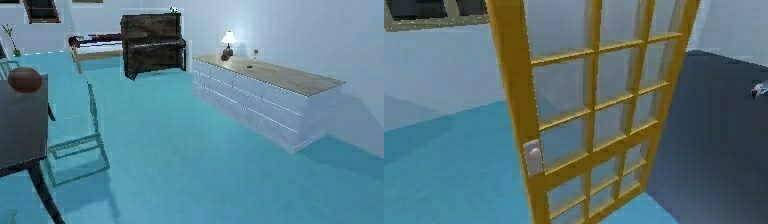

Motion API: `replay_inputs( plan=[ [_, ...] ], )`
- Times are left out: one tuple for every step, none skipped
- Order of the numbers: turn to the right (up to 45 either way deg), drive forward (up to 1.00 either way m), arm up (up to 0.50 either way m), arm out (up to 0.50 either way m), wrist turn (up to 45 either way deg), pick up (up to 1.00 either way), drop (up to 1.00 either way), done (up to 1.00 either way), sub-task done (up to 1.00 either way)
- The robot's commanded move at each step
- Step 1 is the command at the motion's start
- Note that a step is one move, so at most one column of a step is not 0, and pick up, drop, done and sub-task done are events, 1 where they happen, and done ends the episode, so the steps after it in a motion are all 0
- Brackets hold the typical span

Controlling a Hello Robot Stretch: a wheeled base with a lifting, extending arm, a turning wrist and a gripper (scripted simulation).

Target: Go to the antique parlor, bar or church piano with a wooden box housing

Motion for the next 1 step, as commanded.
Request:
replay_inputs(
  plan=[
    [0.0, 1.0, 0.0, 0.0, 0.0, 0.0, 0.0, 0.0, 0.0]
  ],
)
